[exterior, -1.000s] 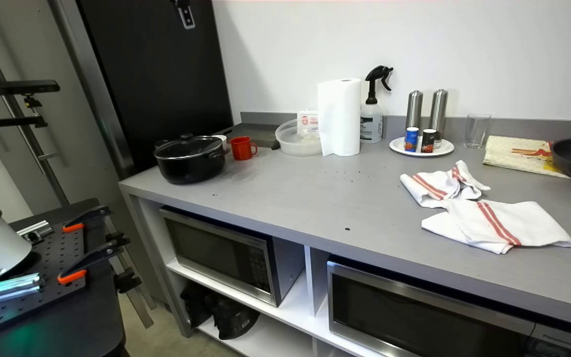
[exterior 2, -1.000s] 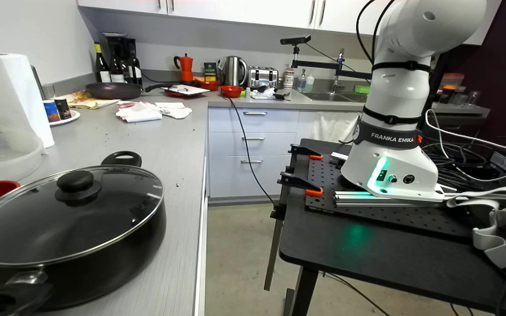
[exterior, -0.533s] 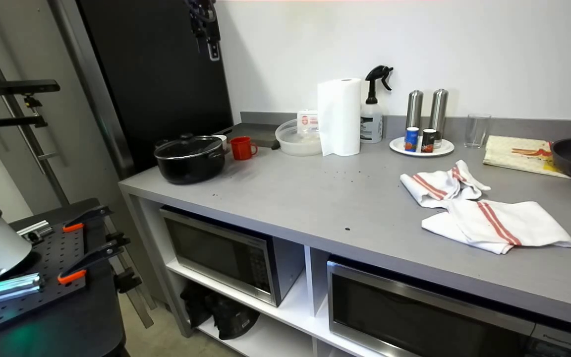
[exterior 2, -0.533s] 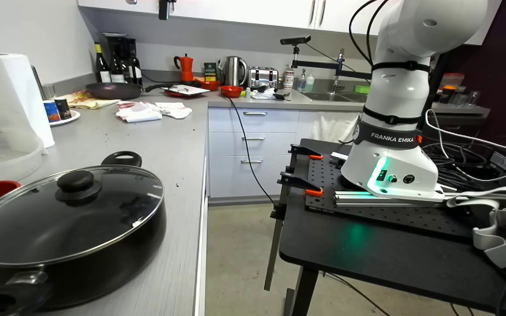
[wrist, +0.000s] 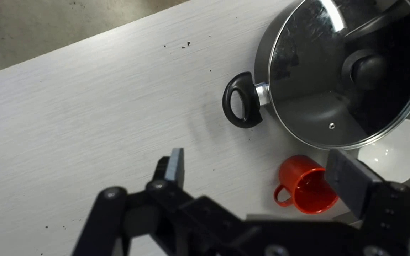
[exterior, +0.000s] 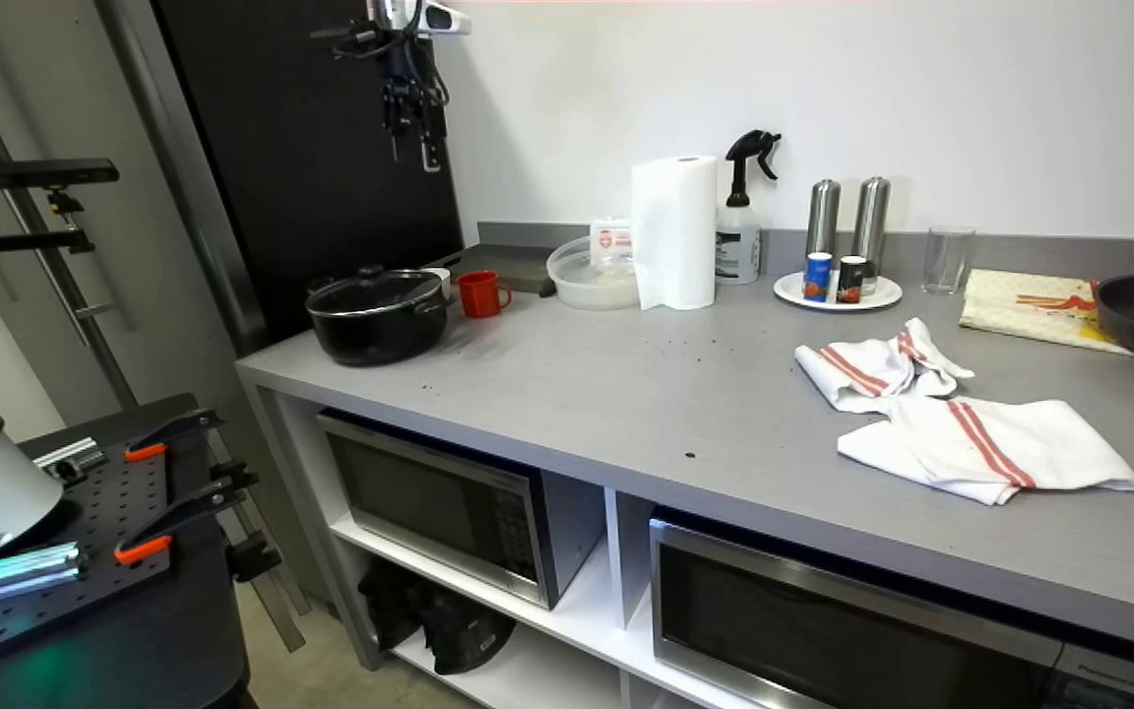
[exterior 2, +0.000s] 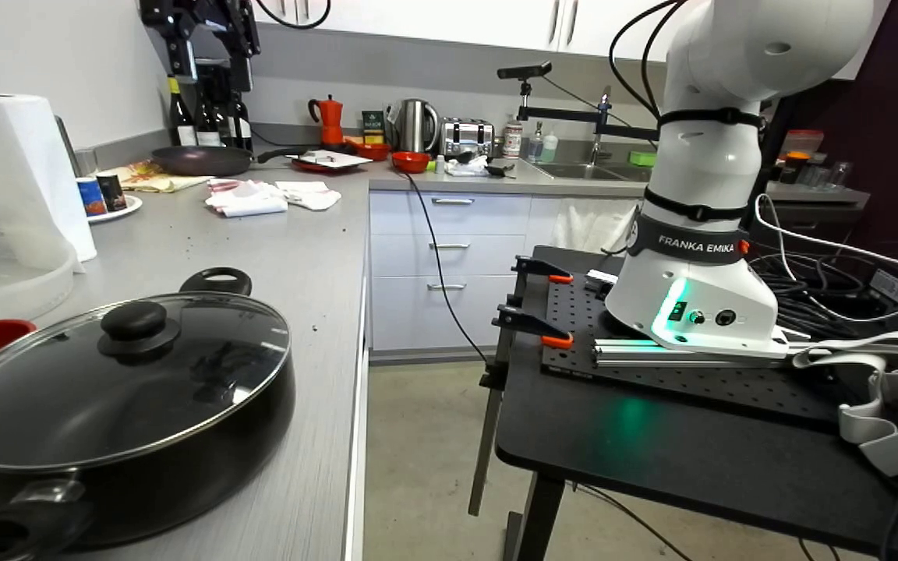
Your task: Remove the glass lid from the top of the black pot.
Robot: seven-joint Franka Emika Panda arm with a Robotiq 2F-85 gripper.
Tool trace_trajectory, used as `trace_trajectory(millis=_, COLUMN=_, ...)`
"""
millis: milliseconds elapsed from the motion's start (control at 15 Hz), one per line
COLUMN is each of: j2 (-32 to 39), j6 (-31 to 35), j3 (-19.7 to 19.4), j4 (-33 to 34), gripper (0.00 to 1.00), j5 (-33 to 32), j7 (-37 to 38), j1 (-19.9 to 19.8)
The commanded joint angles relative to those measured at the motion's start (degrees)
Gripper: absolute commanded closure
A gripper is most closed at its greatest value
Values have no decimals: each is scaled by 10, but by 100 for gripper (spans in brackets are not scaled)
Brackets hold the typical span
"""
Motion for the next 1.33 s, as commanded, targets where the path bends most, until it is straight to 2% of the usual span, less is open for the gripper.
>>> trace_trajectory(millis=0, j2=46, j6=4, j3=15, j4=36, gripper=0, j5=-43, j7=24, j1=26)
trace_trajectory(millis=467, j2=113, j6=35, j3=32, j4=69, gripper=0, j5=-100, j7=51, j1=77)
trace_trajectory(millis=1267, j2=190, j6=80, j3=59, j4=85, gripper=0, j5=-95, j7=55, j1=145)
